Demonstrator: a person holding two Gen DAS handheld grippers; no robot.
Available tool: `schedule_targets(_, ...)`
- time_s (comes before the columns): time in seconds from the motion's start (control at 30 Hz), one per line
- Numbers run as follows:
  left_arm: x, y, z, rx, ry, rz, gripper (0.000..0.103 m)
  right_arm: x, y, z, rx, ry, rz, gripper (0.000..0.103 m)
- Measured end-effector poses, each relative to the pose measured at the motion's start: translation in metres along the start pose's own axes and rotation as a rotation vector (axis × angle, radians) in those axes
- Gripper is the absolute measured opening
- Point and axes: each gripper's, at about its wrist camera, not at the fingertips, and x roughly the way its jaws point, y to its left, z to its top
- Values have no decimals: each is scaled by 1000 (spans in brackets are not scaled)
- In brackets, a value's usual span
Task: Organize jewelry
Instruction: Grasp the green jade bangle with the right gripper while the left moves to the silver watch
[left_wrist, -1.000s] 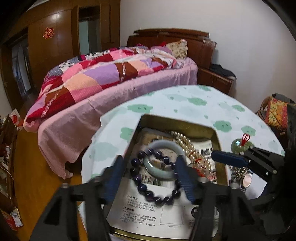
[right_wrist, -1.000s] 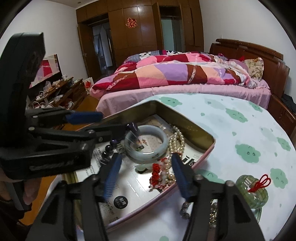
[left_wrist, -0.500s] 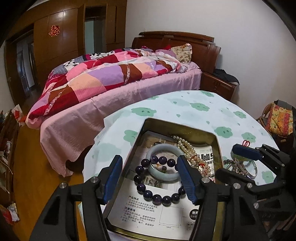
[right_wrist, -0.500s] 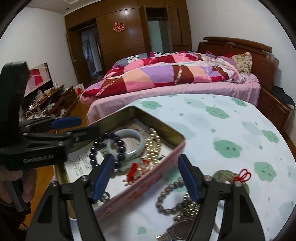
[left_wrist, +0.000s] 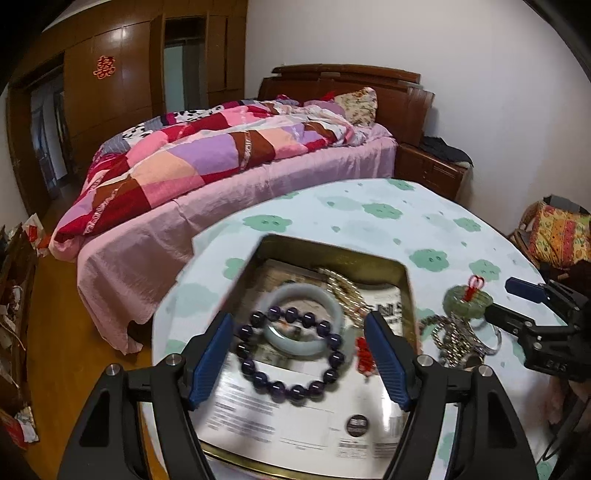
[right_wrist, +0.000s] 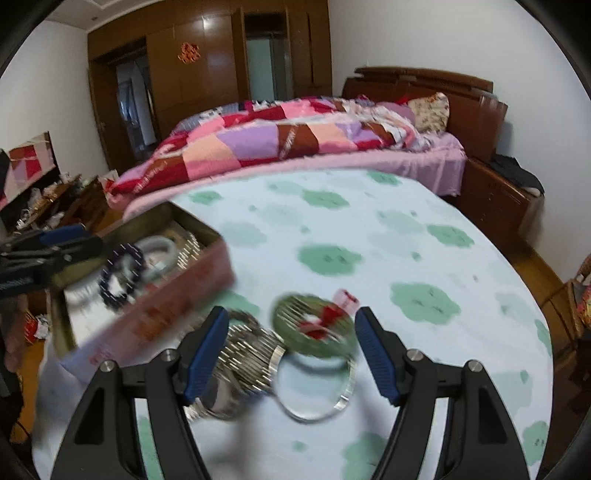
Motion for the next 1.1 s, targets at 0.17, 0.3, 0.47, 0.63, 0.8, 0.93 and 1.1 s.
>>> schedule_targets(0.17,3,-16,-5,24,14,-19,73,6,-3,-3,-25,29,2,63)
schedule_targets(0.3,4,-23,-8,43,26,-21,73,9,7,0,-102,30,-16,60)
schedule_targets(0.47,5,-24,-8,40,23,-16,73,23,15,-2,-163,75,-20,44)
schedule_targets(0.63,5,-25,-8,35,26,-17,73,32,12,-2,-177,114,-18,26)
schedule_targets(0.8,6,-25,-9,40,30,-20,73,34,13,-4,-180,133,-8,13)
schedule_targets(0.93,5,-27,-9,44,29,-21,73,27,9,-4,-159,105,-13,10)
schedule_targets(1.1,1,-28,-9,42,23,-37,73,12,1,-2,-112,35,-40,10)
